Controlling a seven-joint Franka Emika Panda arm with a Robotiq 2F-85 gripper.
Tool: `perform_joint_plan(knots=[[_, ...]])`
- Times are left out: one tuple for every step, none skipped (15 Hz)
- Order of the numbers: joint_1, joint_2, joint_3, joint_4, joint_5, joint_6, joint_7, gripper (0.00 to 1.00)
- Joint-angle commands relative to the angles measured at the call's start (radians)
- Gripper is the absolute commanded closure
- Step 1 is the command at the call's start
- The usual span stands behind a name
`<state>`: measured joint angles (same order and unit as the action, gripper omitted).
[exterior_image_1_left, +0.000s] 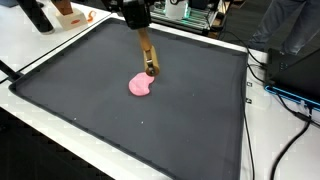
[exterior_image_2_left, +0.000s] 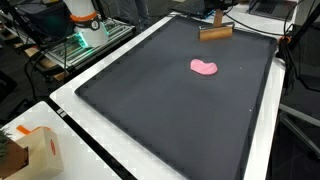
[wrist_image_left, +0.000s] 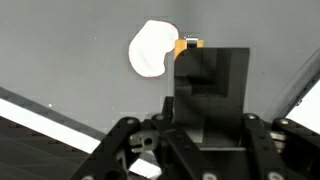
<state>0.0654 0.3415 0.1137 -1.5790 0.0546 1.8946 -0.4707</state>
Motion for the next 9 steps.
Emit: perform_joint_plan(knots=[[0.065, -0.096, 0.011, -0.157, -0.114, 0.106, 0.124, 0.76], [0.084, -0.107, 0.015, -0.185, -0.146, 0.120, 0.163, 0.76], [0.101, -0.118, 0.018, -0.211, -0.181, 0.134, 0.201, 0.76], [0.117, -0.126, 0.021, -0.233, -0.214, 0.147, 0.239, 0.76], [0.131, -0.133, 0.024, -0.253, -0.243, 0.161, 0.275, 0.76], [0.144, -0.140, 0.028, -0.273, -0.269, 0.170, 0.311, 0.76], [0.155, -0.147, 0.032, -0.294, -0.294, 0.183, 0.339, 0.76], [0.168, -0.152, 0.036, -0.314, -0.323, 0.201, 0.376, 0.76], [0.180, -0.154, 0.040, -0.332, -0.350, 0.213, 0.409, 0.76]])
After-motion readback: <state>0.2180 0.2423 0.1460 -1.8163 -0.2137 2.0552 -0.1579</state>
